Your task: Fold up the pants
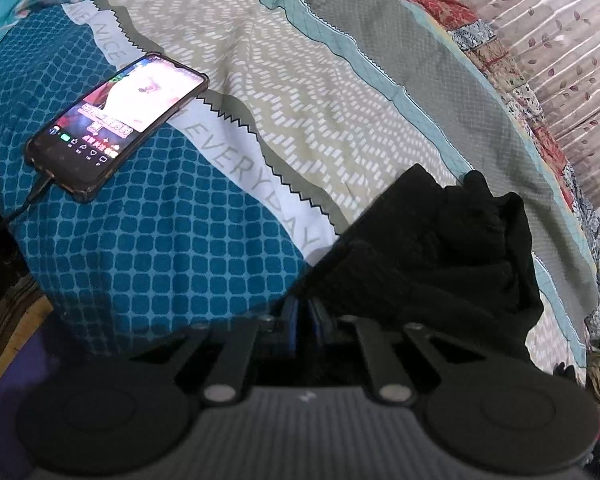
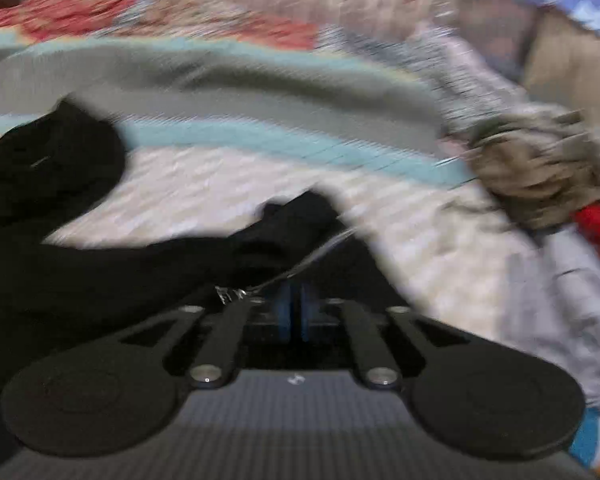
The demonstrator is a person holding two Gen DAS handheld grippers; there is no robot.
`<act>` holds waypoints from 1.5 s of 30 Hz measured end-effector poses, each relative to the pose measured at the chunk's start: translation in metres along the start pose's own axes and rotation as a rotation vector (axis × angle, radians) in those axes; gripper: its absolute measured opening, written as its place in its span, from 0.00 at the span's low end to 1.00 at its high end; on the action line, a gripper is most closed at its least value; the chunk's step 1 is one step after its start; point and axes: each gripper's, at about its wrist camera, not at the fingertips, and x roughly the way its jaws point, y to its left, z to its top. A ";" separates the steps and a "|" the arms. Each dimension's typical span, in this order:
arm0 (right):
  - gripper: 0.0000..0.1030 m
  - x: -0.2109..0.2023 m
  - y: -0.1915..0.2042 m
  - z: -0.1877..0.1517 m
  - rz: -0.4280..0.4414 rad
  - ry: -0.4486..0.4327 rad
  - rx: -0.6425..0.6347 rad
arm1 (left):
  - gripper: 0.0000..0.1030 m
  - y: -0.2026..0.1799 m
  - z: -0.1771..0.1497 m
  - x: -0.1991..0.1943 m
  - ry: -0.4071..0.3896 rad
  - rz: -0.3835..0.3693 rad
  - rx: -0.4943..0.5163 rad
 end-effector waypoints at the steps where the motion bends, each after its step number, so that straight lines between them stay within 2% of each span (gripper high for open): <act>1: 0.05 -0.003 -0.021 0.009 -0.031 -0.025 0.076 | 0.07 0.001 0.000 0.000 0.002 -0.003 -0.003; 3: 0.05 -0.008 -0.063 0.024 -0.137 -0.074 0.193 | 0.08 0.002 0.001 0.001 0.004 -0.008 -0.004; 5: 0.06 -0.008 -0.110 0.032 -0.260 -0.083 0.291 | 0.09 0.002 0.001 0.002 0.004 -0.005 -0.005; 6: 0.07 -0.003 -0.131 0.034 -0.321 -0.062 0.326 | 0.17 0.002 0.000 0.002 0.002 -0.003 -0.010; 7: 0.12 0.004 -0.149 0.035 -0.380 -0.019 0.344 | 0.24 0.002 -0.001 0.002 0.003 -0.007 -0.016; 8: 0.17 0.012 -0.165 0.033 -0.427 0.046 0.362 | 0.35 0.001 -0.001 0.001 0.002 -0.020 -0.020; 9: 0.32 0.015 -0.177 0.028 -0.447 0.093 0.399 | 0.46 0.001 -0.003 0.000 -0.002 -0.039 -0.022; 10: 0.36 0.012 -0.187 0.021 -0.437 0.099 0.464 | 0.52 -0.001 -0.004 -0.001 -0.003 -0.046 -0.020; 11: 0.36 0.003 -0.193 0.012 -0.386 0.071 0.535 | 0.58 -0.002 -0.006 -0.002 -0.005 -0.052 -0.015; 14: 0.36 -0.017 -0.192 -0.018 -0.224 0.035 0.643 | 0.63 -0.005 -0.008 -0.001 0.000 -0.067 0.000; 16: 0.37 -0.017 -0.178 -0.035 -0.129 0.049 0.649 | 0.59 -0.007 -0.008 0.000 0.003 -0.066 0.011; 17: 0.37 -0.014 -0.169 -0.039 -0.088 0.057 0.645 | 0.47 -0.008 -0.008 0.000 0.005 -0.065 0.017; 18: 0.39 -0.010 -0.160 -0.045 -0.058 0.068 0.640 | 0.28 -0.009 -0.008 0.001 0.009 -0.061 0.024; 20: 0.39 -0.001 -0.147 -0.054 -0.048 0.088 0.634 | 0.06 -0.008 -0.007 0.003 0.019 -0.037 0.024; 22: 0.40 0.009 -0.145 -0.058 -0.044 0.099 0.694 | 0.06 -0.001 -0.005 0.004 0.026 -0.028 -0.011; 26: 0.41 0.030 -0.163 -0.062 0.051 0.068 0.917 | 0.06 0.005 0.004 -0.006 0.000 -0.026 -0.054; 27: 0.28 0.034 -0.165 -0.061 0.083 0.072 0.953 | 0.06 0.006 0.008 -0.009 -0.014 -0.027 -0.062; 28: 0.08 0.034 -0.163 -0.060 0.092 0.086 0.968 | 0.06 0.007 0.014 -0.014 -0.028 -0.033 -0.073; 30: 0.08 0.027 -0.161 -0.051 0.059 0.089 0.960 | 0.06 0.009 0.027 -0.022 -0.039 -0.057 -0.098; 34: 0.07 -0.024 -0.157 -0.033 0.011 -0.001 0.875 | 0.06 0.007 0.053 -0.036 -0.079 -0.078 -0.095; 38: 0.07 -0.064 -0.151 -0.042 -0.025 0.001 0.832 | 0.06 0.010 0.072 -0.043 -0.104 -0.055 -0.062; 40: 0.08 -0.067 -0.140 -0.058 -0.063 0.038 0.783 | 0.06 0.018 0.075 -0.034 -0.079 -0.041 -0.061; 42: 0.12 -0.049 -0.132 -0.081 -0.128 0.136 0.731 | 0.08 0.024 0.072 -0.017 -0.024 -0.016 -0.049; 44: 0.16 -0.031 -0.129 -0.104 -0.170 0.232 0.714 | 0.17 0.026 0.060 -0.001 0.022 0.052 -0.015; 45: 0.16 -0.036 -0.130 -0.111 -0.165 0.190 0.745 | 0.25 0.028 0.054 0.004 0.034 0.080 -0.008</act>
